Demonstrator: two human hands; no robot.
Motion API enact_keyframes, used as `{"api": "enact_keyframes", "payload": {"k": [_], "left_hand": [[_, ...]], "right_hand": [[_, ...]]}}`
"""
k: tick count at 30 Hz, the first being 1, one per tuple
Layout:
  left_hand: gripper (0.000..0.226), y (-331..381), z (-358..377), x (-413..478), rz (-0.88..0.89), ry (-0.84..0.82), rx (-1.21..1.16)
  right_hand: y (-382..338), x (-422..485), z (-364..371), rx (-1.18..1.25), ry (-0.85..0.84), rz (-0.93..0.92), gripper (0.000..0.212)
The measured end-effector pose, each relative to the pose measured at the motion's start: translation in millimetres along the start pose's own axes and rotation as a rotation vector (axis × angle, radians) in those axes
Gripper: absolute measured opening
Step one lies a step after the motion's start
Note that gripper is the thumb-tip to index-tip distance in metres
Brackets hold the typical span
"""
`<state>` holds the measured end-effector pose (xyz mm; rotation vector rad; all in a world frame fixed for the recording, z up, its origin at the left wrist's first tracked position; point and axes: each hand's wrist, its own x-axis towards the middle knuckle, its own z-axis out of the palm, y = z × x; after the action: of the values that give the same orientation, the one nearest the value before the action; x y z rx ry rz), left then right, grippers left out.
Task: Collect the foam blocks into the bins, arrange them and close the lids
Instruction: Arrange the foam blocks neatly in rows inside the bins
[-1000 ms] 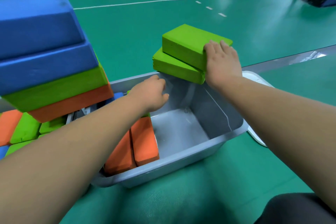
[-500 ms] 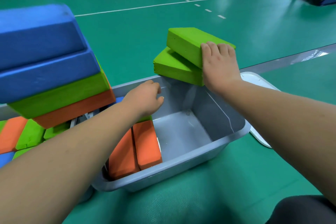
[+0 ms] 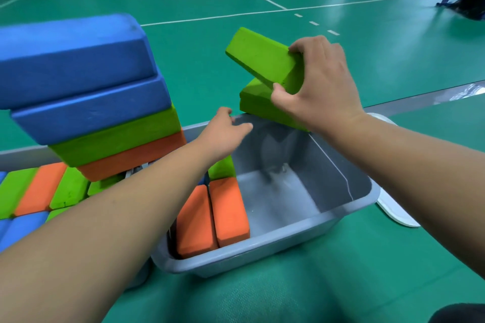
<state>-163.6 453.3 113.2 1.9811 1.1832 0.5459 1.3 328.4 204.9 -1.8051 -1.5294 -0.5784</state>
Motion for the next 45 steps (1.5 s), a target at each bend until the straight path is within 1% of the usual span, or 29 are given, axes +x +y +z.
{"api": "enact_keyframes", "payload": {"k": [2,4,7,11,14,15,17,19,20,21,23,25,26,28,30,33,36,38,41,43,45], "left_hand": [[0.090,1.3,-4.2,4.2,-0.016,0.091,-0.037],[0.106,-1.4,-9.1,3.8,0.024,0.131,-0.033],[0.127,-11.8,-14.1,-1.1,0.080,0.090,-0.042],[0.144,-18.6,-15.2,-2.6,0.104,0.044,-0.055],[0.152,-23.4,-12.2,-3.5,0.119,0.013,-0.023],[0.151,-26.3,-11.0,-3.9,0.137,-0.029,-0.024],[0.141,-34.6,-6.6,-5.0,0.165,-0.189,-0.026],[0.117,-43.9,0.7,-9.0,0.144,-0.379,0.028],[0.103,-47.5,5.1,-12.4,0.129,-0.456,0.098],[0.095,-51.3,8.5,-15.9,0.121,-0.518,0.207],[0.092,-57.9,13.9,-21.4,0.177,-0.627,0.543],[0.097,-60.0,16.6,-26.2,0.293,-0.673,0.890],[0.099,-60.0,15.9,-27.7,0.320,-0.683,0.975],[0.104,-58.2,12.6,-27.9,0.341,-0.690,0.989],[0.114,-56.2,10.0,-26.3,0.318,-0.649,0.934],[0.128,-59.2,5.2,-26.4,0.271,-0.614,0.953],[0.131,-67.5,1.5,-29.6,0.266,-0.591,1.009],[0.131,-70.6,-0.2,-30.9,0.265,-0.577,1.008],[0.132,-73.5,-1.2,-32.6,0.263,-0.576,0.982],[0.132,-75.2,-0.3,-32.0,0.266,-0.582,0.987],[0.132,-75.9,1.3,-30.7,0.261,-0.588,1.002]], "right_hand": [[-15.0,-0.7,-0.7,0.111,0.011,0.044,0.055],[-27.1,-0.2,-0.6,0.159,0.011,0.052,0.051],[-35.8,2.7,-1.0,0.201,0.015,0.079,0.043],[-39.0,6.6,-1.4,0.241,0.067,0.109,0.035],[-39.6,6.0,2.2,0.219,0.003,0.138,0.037],[-38.8,4.5,4.9,0.203,-0.044,0.165,0.038],[-35.1,0.3,12.1,0.162,-0.148,0.249,0.042],[-29.2,-4.7,23.2,0.108,-0.292,0.345,0.046],[-26.4,-9.2,30.2,0.058,-0.398,0.377,0.049],[-23.8,-16.4,38.0,0.004,-0.515,0.398,0.054],[-19.0,-36.6,55.9,-0.063,-0.730,0.407,0.058],[-14.5,-55.3,72.6,-0.081,-0.898,0.354,0.063],[-13.6,-61.6,78.8,-0.078,-0.969,0.326,0.066],[-12.2,-65.4,84.9,-0.061,-1.086,0.326,0.068],[-4.5,-62.9,89.4,-0.021,-1.149,0.394,0.063],[7.8,-61.0,93.4,0.159,-1.169,0.511,0.051],[9.5,-63.2,95.3,0.246,-1.124,0.446,0.045],[8.0,-64.5,97.2,0.254,-1.085,0.394,0.042],[5.5,-66.4,104.3,0.245,-1.048,0.379,0.041],[6.6,-69.1,111.7,0.313,-1.127,0.437,0.038],[5.3,-74.0,116.9,0.344,-1.293,0.486,0.040]]}}
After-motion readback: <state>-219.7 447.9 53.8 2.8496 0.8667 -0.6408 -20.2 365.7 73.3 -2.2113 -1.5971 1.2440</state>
